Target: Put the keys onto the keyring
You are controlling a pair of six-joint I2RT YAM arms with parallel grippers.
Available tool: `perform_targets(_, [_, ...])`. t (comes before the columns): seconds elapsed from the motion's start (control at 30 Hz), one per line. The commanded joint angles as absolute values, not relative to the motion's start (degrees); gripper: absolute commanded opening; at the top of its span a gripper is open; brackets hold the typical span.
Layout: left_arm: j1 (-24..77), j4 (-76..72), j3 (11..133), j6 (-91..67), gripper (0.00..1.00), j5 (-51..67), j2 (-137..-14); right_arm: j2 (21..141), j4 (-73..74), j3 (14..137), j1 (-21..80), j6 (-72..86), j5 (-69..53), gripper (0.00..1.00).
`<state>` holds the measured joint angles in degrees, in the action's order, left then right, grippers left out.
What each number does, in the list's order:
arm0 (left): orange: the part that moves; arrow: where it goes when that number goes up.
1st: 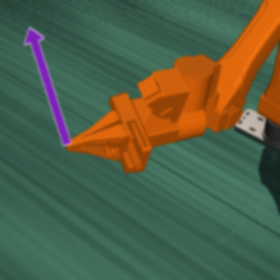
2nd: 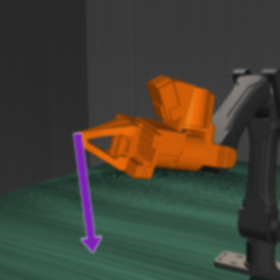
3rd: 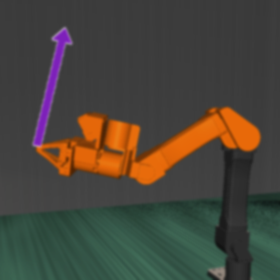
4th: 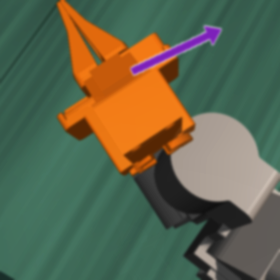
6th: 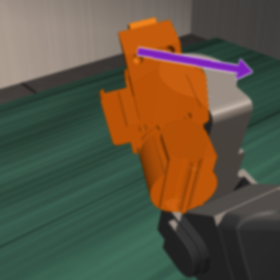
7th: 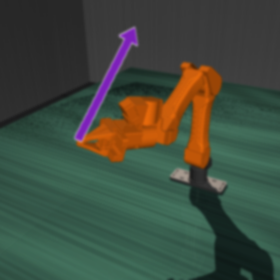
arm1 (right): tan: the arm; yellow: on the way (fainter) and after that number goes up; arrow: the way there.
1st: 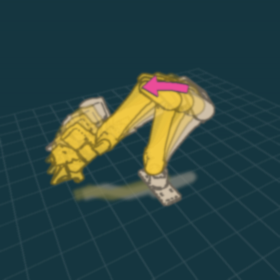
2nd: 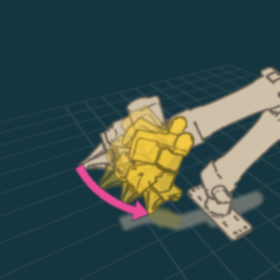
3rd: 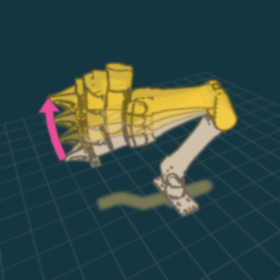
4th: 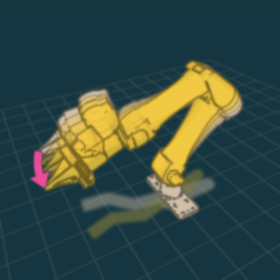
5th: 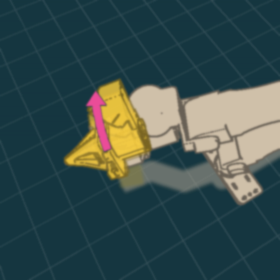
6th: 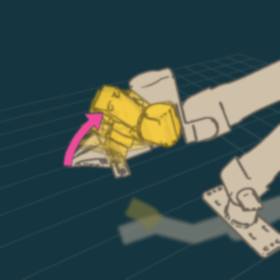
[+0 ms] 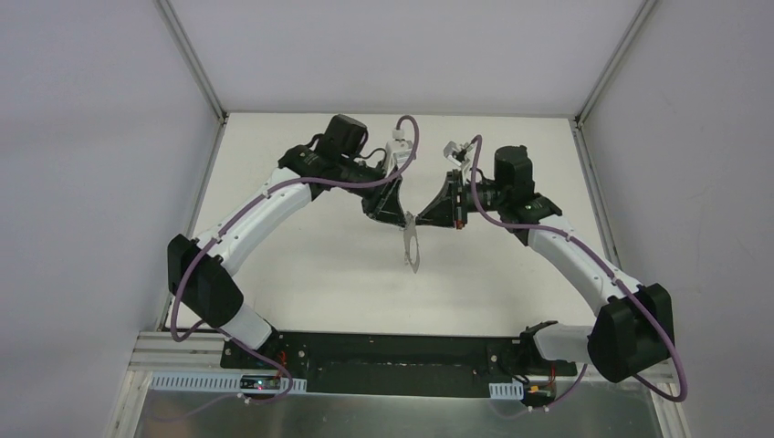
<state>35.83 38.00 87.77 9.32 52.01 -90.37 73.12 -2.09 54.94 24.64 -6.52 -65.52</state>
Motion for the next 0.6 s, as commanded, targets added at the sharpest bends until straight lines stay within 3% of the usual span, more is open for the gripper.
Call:
perform_targets(0.0, [33.57,26.64,83.51,5.11,0.28,58.01,-83.79,71.84,-13.13,53.89,23.24,2.41,-69.02,0.00])
perform_targets(0.57, [33.48,16.76,80.37,1.04,0.33,61.28,-85.83,72.60,-19.43,51.84,22.81,6.75,-70.83,0.00])
